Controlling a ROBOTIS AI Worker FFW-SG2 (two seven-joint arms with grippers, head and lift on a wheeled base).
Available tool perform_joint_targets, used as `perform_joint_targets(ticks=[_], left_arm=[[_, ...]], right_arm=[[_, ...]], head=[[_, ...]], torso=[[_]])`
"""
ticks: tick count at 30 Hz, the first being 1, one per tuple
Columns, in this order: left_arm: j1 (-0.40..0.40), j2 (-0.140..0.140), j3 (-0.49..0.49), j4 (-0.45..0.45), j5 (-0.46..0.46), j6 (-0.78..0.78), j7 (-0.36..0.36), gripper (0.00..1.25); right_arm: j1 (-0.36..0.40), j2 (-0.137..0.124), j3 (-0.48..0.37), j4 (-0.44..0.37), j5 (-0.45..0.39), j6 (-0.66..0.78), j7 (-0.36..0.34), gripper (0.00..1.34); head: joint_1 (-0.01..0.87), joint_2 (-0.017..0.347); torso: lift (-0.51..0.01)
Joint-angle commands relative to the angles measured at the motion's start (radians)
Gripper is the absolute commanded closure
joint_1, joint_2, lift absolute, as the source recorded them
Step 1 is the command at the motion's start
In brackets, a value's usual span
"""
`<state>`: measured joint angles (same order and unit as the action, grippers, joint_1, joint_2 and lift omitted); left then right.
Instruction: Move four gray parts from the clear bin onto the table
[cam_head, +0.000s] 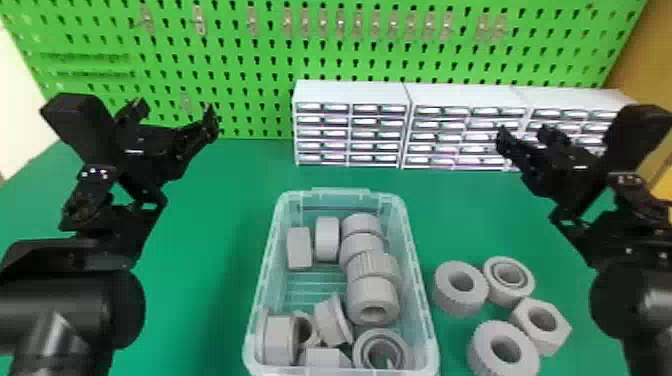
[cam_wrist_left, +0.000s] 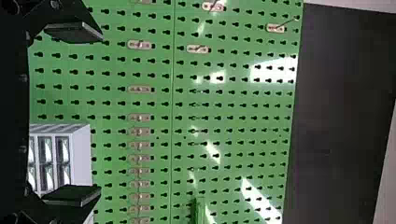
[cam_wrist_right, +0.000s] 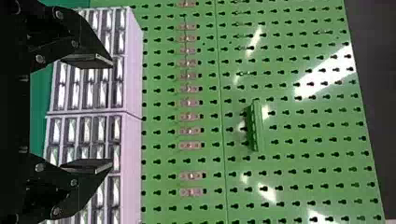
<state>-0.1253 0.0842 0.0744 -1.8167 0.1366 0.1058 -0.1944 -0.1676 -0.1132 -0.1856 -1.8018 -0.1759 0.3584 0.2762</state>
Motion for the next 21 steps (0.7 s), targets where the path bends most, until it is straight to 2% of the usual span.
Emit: perform_joint_targets(ticks=[1,7,21], left_arm=[[0.003,0.000,0.012,0.000,0.000,0.000,0.012,0.14],[0.007,0.002,0.013,0.007,0.000,0.011,0.021,0.14],[0.013,0.002,0.025,0.013,0.000,0.023,0.027,0.14]], right_arm=[[0.005,-0.003,0.000,-0.007,0.003,0.011,0.000,0.51],[-0.001,-0.025,0.014,-0.005,0.018,0.030,0.000,0.50],[0.005,-0.030,0.009,-0.005,0.036,0.030,0.000,0.50]], head=[[0.678,0.034],[0.678,0.034],[0.678,0.034]], torso=[[-0.050],[-0.050],[-0.050]])
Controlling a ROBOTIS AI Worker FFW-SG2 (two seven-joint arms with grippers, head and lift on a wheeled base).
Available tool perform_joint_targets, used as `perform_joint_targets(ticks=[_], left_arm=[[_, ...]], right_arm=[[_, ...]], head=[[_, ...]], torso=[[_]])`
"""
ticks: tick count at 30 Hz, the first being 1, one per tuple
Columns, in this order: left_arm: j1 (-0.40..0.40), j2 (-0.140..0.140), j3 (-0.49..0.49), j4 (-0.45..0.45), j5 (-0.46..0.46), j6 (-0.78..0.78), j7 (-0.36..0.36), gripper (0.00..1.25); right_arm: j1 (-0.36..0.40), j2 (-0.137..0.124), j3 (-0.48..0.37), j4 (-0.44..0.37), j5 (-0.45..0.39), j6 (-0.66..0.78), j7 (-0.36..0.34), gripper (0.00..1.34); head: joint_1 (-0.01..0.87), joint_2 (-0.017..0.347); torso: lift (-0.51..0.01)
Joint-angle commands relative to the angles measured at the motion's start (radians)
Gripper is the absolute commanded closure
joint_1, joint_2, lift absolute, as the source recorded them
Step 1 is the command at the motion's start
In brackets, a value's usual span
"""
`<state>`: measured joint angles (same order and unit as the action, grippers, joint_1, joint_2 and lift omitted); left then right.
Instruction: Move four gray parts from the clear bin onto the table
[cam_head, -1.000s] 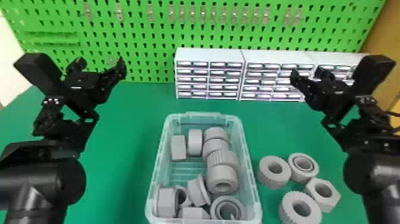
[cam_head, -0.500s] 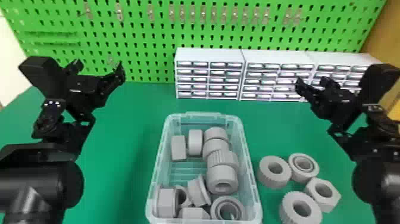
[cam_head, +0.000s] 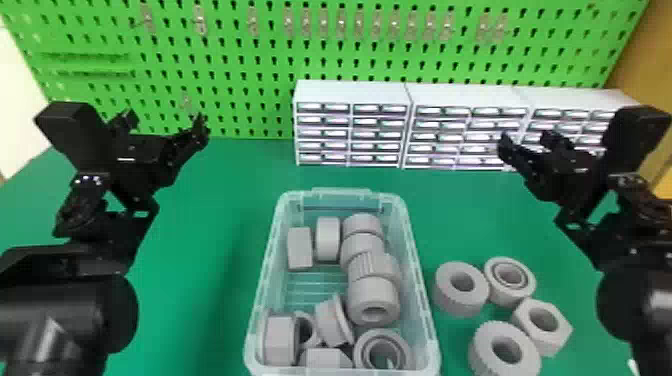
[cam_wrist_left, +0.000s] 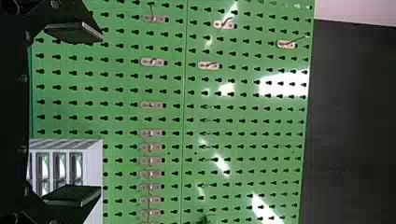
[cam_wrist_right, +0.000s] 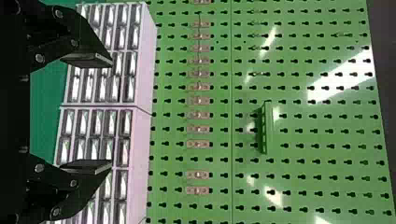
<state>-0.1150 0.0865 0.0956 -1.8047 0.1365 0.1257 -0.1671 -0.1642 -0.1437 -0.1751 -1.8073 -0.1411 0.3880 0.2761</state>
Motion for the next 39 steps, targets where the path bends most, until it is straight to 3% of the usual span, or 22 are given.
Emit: perform_joint_targets(ticks=[1,39], left_arm=[[0.005,-0.001,0.004,0.001,0.000,0.003,0.000,0.14],[-0.002,-0.001,0.003,0.002,-0.006,0.006,0.005,0.14]], right_arm=[[0.003,0.003,-0.003,0.000,0.003,0.000,0.000,0.50],[-0.008,0.007,0.008,0.000,0.005,0.003,0.000,0.50]], head=[[0.678,0.034],[0.678,0.034]], torso=[[-0.050],[-0.050]])
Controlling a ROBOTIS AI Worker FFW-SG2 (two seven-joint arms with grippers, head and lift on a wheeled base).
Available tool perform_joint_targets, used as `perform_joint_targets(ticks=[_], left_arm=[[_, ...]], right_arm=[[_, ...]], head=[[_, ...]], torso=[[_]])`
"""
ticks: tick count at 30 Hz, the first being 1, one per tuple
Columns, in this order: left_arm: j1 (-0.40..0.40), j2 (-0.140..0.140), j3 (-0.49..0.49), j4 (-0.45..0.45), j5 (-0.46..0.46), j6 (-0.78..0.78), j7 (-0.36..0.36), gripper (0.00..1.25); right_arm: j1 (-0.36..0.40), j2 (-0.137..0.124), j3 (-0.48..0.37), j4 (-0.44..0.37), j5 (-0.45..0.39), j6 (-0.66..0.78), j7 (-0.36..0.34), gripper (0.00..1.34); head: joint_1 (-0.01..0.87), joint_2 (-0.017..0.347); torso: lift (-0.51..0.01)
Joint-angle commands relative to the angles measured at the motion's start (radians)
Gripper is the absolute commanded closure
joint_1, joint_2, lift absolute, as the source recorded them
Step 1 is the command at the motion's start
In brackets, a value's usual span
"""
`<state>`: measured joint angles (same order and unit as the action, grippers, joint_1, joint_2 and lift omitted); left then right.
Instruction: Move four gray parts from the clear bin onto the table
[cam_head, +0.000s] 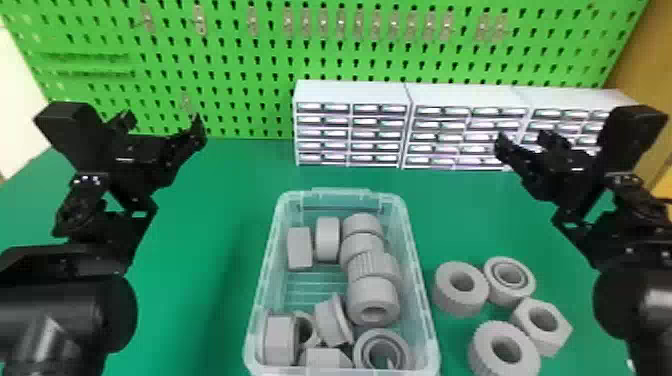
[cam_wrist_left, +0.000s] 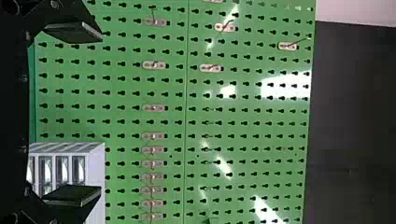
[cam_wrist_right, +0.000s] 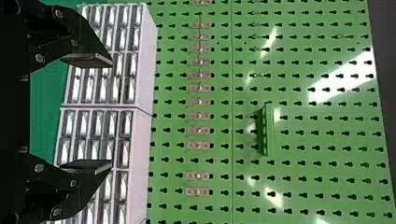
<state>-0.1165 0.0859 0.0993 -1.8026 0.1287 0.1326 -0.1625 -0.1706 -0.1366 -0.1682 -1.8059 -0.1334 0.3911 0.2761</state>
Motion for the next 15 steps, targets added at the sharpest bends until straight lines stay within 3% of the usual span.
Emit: perform_joint_targets(ticks=[1,15], left_arm=[[0.000,0.000,0.002,0.000,0.002,-0.001,0.000,0.14],[0.001,0.000,0.000,0.000,0.002,-0.001,0.005,0.14]], right_arm=[[-0.001,0.000,0.001,-0.001,-0.003,0.000,0.000,0.50],[0.000,0.006,0.004,0.000,0.017,0.000,0.000,0.50]], head=[[0.678,0.034],[0.678,0.034]], torso=[[-0.050],[-0.050]])
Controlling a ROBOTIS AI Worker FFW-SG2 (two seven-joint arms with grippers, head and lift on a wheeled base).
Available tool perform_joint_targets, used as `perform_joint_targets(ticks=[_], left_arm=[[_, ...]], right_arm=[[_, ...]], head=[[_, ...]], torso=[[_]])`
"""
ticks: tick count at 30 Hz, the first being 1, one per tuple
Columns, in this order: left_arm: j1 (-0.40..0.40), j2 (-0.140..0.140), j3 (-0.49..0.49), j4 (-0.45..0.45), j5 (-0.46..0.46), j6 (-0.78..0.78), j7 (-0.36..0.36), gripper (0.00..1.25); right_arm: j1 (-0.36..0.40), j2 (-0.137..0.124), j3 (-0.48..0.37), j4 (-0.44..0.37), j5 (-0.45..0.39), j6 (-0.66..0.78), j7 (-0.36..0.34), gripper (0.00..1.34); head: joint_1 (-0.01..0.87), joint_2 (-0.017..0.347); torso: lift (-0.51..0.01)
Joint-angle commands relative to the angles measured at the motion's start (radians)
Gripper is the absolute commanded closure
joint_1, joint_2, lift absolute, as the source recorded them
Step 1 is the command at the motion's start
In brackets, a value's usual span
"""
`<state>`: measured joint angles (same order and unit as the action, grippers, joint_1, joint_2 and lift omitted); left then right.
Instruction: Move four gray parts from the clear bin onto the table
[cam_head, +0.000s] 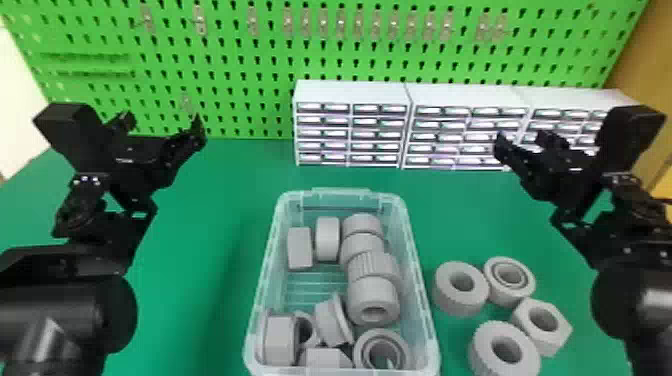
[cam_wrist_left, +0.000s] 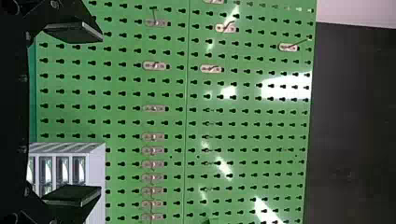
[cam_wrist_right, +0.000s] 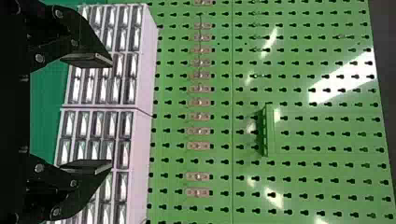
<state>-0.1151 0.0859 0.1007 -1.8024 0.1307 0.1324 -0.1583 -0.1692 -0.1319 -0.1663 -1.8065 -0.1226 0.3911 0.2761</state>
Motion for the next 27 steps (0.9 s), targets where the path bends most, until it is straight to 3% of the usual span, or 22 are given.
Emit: perform_joint_targets(ticks=[1,27], left_arm=[[0.000,0.000,-0.003,0.000,0.000,0.001,0.000,0.14],[-0.006,0.002,-0.016,0.000,-0.023,-0.013,0.000,0.14]], right_arm=[[-0.001,0.000,0.002,-0.001,0.006,0.000,0.000,0.50],[-0.013,-0.015,0.016,-0.001,-0.002,-0.003,0.000,0.50]], head=[[0.678,0.034],[0.678,0.034]], torso=[[-0.050],[-0.050]])
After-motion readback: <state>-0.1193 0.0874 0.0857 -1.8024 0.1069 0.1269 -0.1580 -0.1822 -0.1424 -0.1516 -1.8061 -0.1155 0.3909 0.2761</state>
